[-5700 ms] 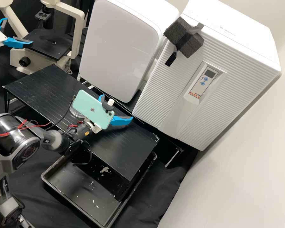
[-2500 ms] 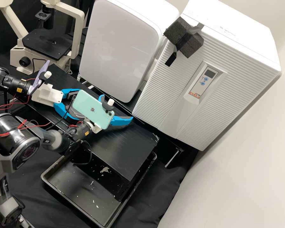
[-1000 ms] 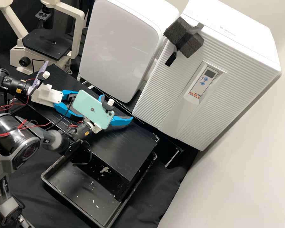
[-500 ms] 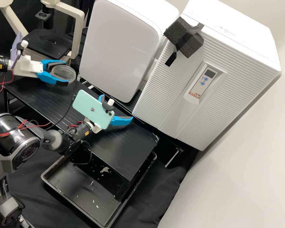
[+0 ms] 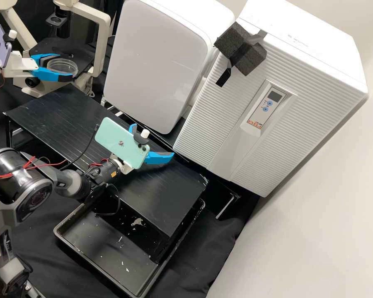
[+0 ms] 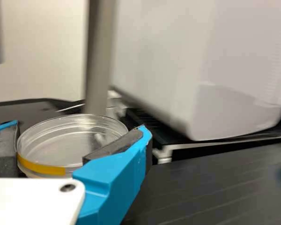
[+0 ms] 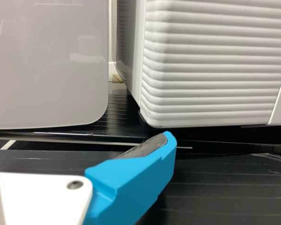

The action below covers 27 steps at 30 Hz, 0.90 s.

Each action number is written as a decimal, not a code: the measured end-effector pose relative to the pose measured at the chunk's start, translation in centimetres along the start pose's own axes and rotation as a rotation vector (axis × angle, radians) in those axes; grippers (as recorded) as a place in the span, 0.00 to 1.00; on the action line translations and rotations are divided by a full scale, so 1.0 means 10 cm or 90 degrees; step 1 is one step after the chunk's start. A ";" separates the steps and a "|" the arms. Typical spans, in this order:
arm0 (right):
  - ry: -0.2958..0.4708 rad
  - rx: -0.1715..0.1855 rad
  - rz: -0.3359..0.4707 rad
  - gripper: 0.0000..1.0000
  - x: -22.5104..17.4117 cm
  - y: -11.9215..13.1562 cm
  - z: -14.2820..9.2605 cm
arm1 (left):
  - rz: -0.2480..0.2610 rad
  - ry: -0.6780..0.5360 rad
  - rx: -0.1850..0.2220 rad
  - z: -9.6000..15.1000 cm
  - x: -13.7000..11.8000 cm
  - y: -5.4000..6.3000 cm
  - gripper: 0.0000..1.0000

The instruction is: Place the petri dish on the microscope

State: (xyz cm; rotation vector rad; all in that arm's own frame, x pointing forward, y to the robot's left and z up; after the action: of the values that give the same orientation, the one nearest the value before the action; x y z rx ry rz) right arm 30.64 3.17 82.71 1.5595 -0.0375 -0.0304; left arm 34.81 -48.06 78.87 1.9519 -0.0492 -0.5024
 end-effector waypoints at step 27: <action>0.000 0.000 0.000 1.00 0.00 0.00 0.00 | 0.027 0.140 -0.019 -0.51 0.27 0.34 0.00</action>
State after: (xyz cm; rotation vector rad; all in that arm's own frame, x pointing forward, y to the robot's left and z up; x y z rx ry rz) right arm 30.64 3.17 82.71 1.5595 -0.0375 -0.0304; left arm 39.79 -45.83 82.74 1.9613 0.0566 -0.2582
